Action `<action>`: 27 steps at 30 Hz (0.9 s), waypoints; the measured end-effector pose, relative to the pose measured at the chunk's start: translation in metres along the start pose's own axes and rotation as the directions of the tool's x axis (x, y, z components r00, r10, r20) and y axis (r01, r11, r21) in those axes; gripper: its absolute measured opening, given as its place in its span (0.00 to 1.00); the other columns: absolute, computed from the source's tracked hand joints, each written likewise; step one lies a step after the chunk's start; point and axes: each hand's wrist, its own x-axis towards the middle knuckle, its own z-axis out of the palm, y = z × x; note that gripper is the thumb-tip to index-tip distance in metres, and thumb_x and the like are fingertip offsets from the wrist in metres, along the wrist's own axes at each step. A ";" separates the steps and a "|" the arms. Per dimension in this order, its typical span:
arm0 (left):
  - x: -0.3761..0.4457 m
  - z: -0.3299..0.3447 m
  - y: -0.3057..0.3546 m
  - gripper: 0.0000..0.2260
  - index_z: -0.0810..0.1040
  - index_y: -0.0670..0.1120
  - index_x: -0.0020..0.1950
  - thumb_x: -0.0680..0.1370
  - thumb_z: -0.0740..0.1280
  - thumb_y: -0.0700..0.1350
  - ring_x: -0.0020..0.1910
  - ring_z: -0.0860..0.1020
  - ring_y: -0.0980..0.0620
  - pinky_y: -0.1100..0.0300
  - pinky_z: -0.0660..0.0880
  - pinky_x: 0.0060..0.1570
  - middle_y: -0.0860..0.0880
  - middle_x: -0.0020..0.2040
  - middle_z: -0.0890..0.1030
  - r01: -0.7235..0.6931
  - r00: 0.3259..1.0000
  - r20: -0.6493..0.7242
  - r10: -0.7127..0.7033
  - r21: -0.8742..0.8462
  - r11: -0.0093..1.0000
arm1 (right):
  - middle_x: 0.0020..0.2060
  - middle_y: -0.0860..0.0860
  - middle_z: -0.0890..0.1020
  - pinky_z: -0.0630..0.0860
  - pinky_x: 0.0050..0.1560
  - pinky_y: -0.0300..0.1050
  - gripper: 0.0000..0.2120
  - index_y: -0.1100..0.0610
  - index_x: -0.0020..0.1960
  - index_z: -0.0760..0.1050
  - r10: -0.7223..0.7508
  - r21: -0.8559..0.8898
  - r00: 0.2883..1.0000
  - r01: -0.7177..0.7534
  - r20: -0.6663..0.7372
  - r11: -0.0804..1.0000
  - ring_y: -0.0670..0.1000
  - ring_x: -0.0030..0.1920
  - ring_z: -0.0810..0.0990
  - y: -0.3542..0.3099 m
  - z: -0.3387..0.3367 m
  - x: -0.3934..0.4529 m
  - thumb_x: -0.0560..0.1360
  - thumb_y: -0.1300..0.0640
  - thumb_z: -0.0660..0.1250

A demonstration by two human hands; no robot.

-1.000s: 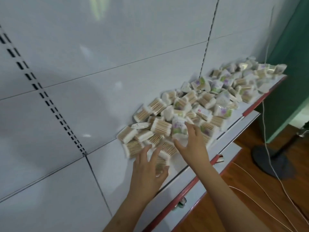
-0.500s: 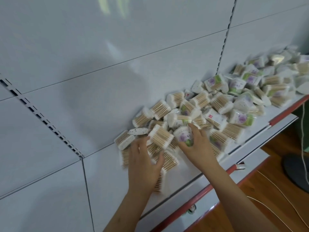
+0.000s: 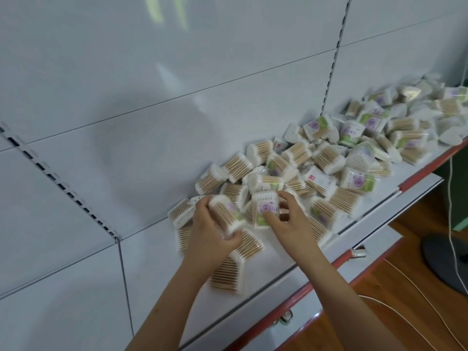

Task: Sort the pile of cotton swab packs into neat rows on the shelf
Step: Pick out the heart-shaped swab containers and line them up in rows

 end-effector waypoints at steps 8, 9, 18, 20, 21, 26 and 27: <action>-0.077 -0.088 -0.029 0.33 0.69 0.56 0.67 0.67 0.81 0.44 0.59 0.78 0.60 0.66 0.76 0.56 0.61 0.61 0.78 0.144 0.975 -0.146 -0.169 -0.167 0.975 | 0.54 0.37 0.78 0.82 0.52 0.49 0.17 0.35 0.60 0.69 -0.066 0.280 0.975 0.004 0.213 0.960 0.45 0.52 0.82 -0.033 0.082 -0.027 0.74 0.44 0.70; -0.088 -0.099 -0.036 0.32 0.69 0.56 0.66 0.68 0.81 0.42 0.58 0.79 0.60 0.66 0.76 0.55 0.60 0.60 0.78 0.163 0.965 -0.180 -0.192 -0.163 0.973 | 0.54 0.37 0.78 0.82 0.52 0.49 0.17 0.35 0.60 0.69 -0.082 0.280 0.964 0.008 0.255 0.960 0.45 0.52 0.82 -0.037 0.098 -0.032 0.74 0.44 0.70; -0.198 -0.234 -0.106 0.32 0.65 0.54 0.64 0.70 0.79 0.34 0.57 0.81 0.54 0.62 0.79 0.53 0.51 0.60 0.76 0.271 0.878 -0.339 -0.338 -0.231 0.935 | 0.57 0.42 0.77 0.79 0.41 0.37 0.21 0.47 0.66 0.68 -0.134 0.213 0.871 0.035 0.473 0.977 0.39 0.48 0.82 -0.071 0.263 -0.110 0.76 0.53 0.71; -0.221 -0.274 -0.122 0.32 0.66 0.56 0.64 0.69 0.80 0.38 0.59 0.80 0.54 0.61 0.78 0.55 0.55 0.60 0.76 0.273 0.870 -0.365 -0.331 -0.203 0.941 | 0.57 0.43 0.77 0.79 0.40 0.36 0.22 0.48 0.66 0.67 -0.137 0.212 0.862 0.036 0.487 0.977 0.39 0.48 0.81 -0.078 0.299 -0.133 0.76 0.53 0.72; -0.232 -0.296 -0.130 0.33 0.66 0.57 0.65 0.69 0.80 0.40 0.60 0.79 0.55 0.61 0.78 0.56 0.58 0.61 0.76 0.274 0.867 -0.381 -0.322 -0.175 0.946 | 0.57 0.43 0.77 0.79 0.40 0.36 0.22 0.48 0.65 0.67 -0.140 0.208 0.855 0.039 0.500 0.977 0.39 0.48 0.81 -0.082 0.317 -0.144 0.76 0.54 0.72; -0.276 -0.397 -0.176 0.33 0.67 0.58 0.68 0.72 0.78 0.36 0.58 0.79 0.55 0.61 0.78 0.54 0.53 0.64 0.75 0.297 0.833 -0.446 -0.326 -0.135 0.945 | 0.62 0.47 0.73 0.81 0.45 0.38 0.28 0.49 0.69 0.65 -0.166 0.194 0.833 0.071 0.528 0.978 0.42 0.54 0.80 -0.100 0.408 -0.191 0.74 0.57 0.74; -0.282 -0.413 -0.185 0.32 0.66 0.58 0.68 0.73 0.76 0.35 0.55 0.80 0.55 0.61 0.79 0.51 0.50 0.61 0.77 0.303 0.839 -0.437 -0.324 -0.119 0.945 | 0.62 0.47 0.70 0.81 0.48 0.38 0.30 0.50 0.71 0.65 -0.166 0.190 0.837 0.076 0.521 0.979 0.43 0.57 0.78 -0.104 0.424 -0.198 0.73 0.57 0.75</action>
